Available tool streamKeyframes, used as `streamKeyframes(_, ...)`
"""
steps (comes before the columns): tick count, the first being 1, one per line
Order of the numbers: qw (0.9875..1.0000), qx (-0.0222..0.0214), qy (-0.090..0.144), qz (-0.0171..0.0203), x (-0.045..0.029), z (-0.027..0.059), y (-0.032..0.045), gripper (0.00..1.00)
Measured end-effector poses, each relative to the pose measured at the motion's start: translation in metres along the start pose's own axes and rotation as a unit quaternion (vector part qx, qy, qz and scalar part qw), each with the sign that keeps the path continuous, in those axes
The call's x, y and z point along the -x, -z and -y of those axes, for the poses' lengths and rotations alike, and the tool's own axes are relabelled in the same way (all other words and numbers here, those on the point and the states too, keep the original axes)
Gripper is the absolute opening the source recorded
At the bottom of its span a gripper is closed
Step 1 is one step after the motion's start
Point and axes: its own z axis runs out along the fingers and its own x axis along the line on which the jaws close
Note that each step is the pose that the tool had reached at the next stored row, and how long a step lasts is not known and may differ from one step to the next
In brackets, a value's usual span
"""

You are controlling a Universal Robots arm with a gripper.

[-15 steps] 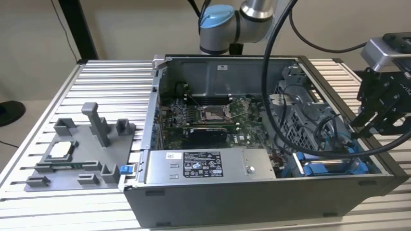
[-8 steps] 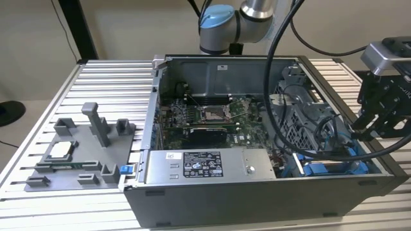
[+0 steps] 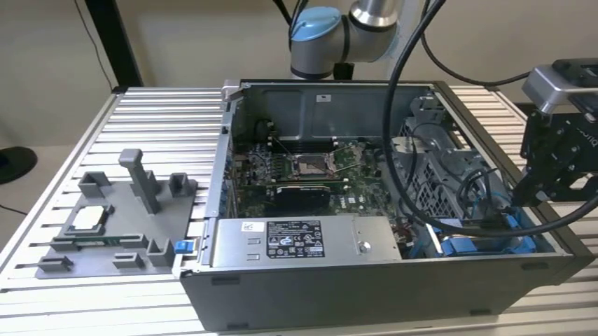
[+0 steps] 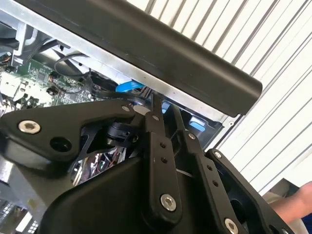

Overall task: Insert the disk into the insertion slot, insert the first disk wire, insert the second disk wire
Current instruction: 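Insert the second disk wire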

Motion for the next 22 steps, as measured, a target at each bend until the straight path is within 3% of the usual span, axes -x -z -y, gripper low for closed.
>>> streamKeyframes(10, 1.0, 0.0, 0.0, -0.0009, 0.0048, -0.0004, -0.0024, 1.0)
streamKeyframes(11, 1.0, -0.0001, 0.0, -0.001, 0.0048, -0.0004, -0.0024, 0.0)
streamKeyframes(22, 1.0, 0.0013, 0.0, -0.0021, 0.0051, -0.0001, -0.0001, 0.0)
